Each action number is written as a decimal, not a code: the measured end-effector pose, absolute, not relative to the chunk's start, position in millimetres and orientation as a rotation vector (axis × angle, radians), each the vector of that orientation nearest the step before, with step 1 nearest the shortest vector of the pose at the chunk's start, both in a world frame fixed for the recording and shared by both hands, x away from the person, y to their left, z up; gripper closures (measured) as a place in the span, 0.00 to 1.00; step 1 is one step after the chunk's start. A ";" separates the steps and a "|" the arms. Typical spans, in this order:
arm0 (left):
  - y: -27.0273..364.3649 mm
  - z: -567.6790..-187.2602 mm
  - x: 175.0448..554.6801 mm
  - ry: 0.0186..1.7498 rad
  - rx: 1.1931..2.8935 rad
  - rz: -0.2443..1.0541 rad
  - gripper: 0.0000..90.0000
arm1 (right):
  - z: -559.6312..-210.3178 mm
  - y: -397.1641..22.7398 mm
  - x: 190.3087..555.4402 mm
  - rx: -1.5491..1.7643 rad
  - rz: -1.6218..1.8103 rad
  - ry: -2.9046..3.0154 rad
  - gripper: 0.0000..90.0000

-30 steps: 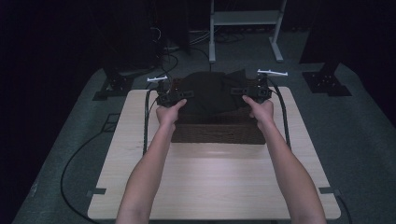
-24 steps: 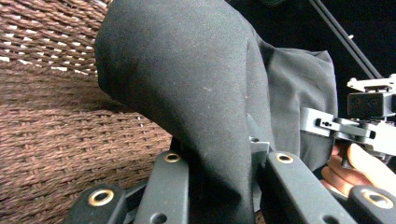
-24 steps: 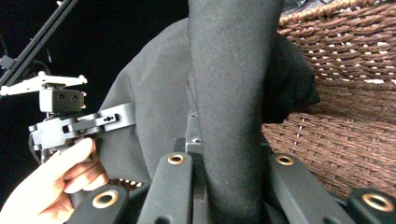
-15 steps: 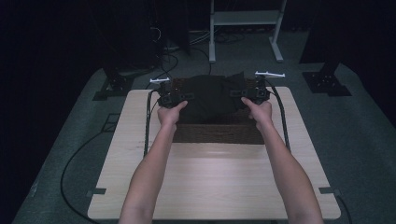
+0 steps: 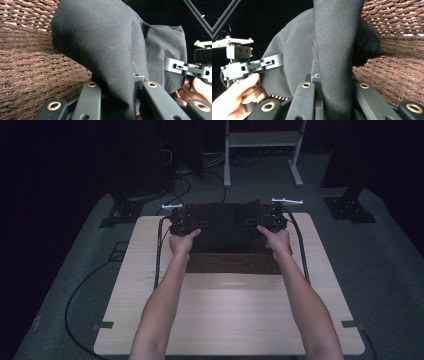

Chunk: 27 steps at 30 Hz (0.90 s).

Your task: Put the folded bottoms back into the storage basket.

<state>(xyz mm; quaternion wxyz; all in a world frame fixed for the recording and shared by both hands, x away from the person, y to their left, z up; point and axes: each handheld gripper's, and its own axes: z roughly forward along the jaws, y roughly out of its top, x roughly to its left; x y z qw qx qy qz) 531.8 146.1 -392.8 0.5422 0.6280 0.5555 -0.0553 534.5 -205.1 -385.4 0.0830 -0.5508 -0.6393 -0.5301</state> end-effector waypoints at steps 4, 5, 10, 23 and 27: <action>146.1 -392.8 532.0 1.332 1.495 -0.124 0.85 | -386.9 -204.7 535.1 -1.646 -1.578 -1.909 0.86; 145.9 -393.0 532.2 1.334 1.498 -0.122 0.85 | -387.1 -204.4 535.3 -1.648 -1.574 -1.905 0.86; 145.3 -393.2 532.6 1.350 1.504 -0.115 0.85 | -389.1 -204.0 536.0 -1.649 -1.567 -1.908 0.86; 141.7 -393.3 534.8 1.372 1.544 -0.112 0.85 | -394.7 -205.4 538.0 -1.662 -1.537 -1.907 0.86; 141.0 -393.4 535.2 1.379 1.548 -0.108 0.85 | -396.4 -207.0 538.5 -1.667 -1.533 -1.901 0.86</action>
